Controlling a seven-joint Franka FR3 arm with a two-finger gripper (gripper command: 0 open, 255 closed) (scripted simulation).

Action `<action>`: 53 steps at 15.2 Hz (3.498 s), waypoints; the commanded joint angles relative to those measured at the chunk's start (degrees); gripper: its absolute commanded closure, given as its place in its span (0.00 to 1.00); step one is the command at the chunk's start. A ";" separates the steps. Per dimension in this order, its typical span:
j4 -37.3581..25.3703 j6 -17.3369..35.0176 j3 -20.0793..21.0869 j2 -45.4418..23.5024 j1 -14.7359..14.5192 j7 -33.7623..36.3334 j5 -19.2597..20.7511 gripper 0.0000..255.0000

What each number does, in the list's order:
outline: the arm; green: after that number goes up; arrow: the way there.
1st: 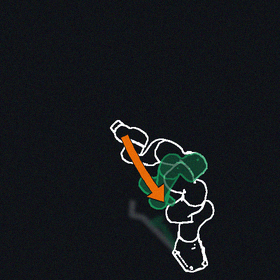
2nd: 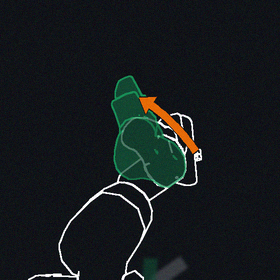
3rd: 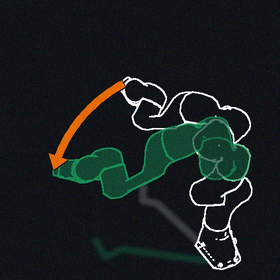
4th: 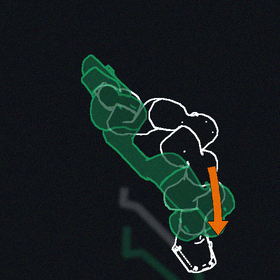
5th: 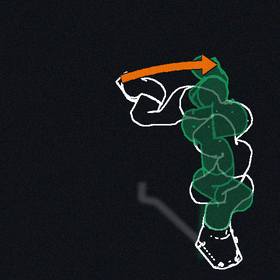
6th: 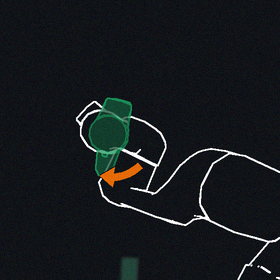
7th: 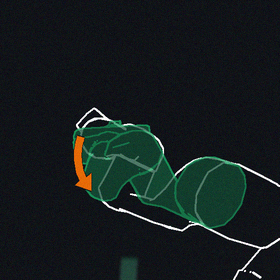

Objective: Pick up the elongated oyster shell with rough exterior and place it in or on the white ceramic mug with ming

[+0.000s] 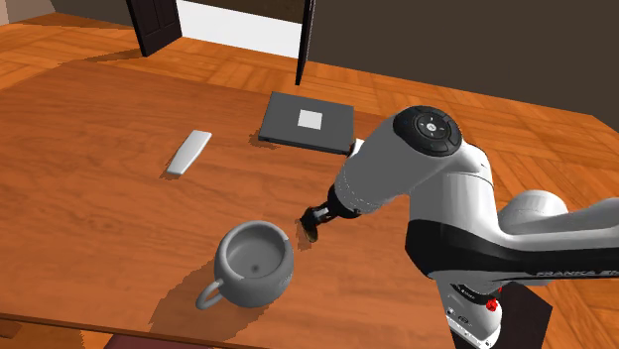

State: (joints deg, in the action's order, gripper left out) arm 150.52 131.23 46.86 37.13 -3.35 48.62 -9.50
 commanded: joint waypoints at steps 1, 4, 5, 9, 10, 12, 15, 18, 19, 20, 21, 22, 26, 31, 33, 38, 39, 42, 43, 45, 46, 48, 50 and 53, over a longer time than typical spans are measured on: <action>-1.09 2.48 4.67 -3.08 2.17 3.85 0.86 0.00; -0.13 5.33 6.23 -4.87 3.81 4.46 1.57 0.00; 0.16 6.29 6.79 -5.50 4.43 4.70 1.87 0.00; 1.09 9.74 9.02 -7.89 6.95 5.74 3.19 0.00; 1.09 9.74 9.02 -7.89 6.95 5.74 3.19 0.00; 1.09 9.74 9.02 -7.88 6.94 5.73 3.18 0.00; 1.09 9.74 9.02 -7.89 6.95 5.74 3.19 0.00; 1.14 9.79 8.95 -7.87 6.94 5.68 3.19 1.00; 1.06 9.79 9.01 -7.94 7.04 5.70 3.25 1.00; 1.31 9.73 8.81 -7.68 6.68 5.62 3.03 1.00; 1.37 9.67 8.69 -7.57 6.55 5.56 2.95 1.00; 1.35 9.62 8.66 -7.54 6.52 5.54 2.94 1.00; 1.36 9.62 8.64 -7.53 6.51 5.52 2.93 1.00; -5.29 0.19 -2.46 -17.71 9.14 4.76 -8.34 0.00; -4.63 2.10 -1.49 -19.02 9.78 5.15 -7.94 0.00; -3.16 7.06 0.63 -22.90 11.22 6.81 -5.96 0.00; -3.01 7.64 0.87 -23.39 11.41 7.07 -5.64 0.00; -3.01 7.64 0.86 -23.40 11.40 7.07 -5.64 0.00; -3.01 7.64 0.86 -23.40 11.40 7.07 -5.64 0.00; -3.01 7.64 0.86 -23.40 11.40 7.07 -5.64 0.00; -3.01 7.63 0.86 -23.38 11.40 7.06 -5.65 0.00; -3.01 7.63 0.86 -23.38 11.40 7.06 -5.65 1.00; -3.01 7.63 0.85 -23.38 11.40 7.05 -5.65 1.00; -2.99 7.64 0.83 -23.38 11.40 7.03 -5.65 1.00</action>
State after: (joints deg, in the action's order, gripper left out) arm 147.52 138.71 47.65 13.86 8.05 55.64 -15.14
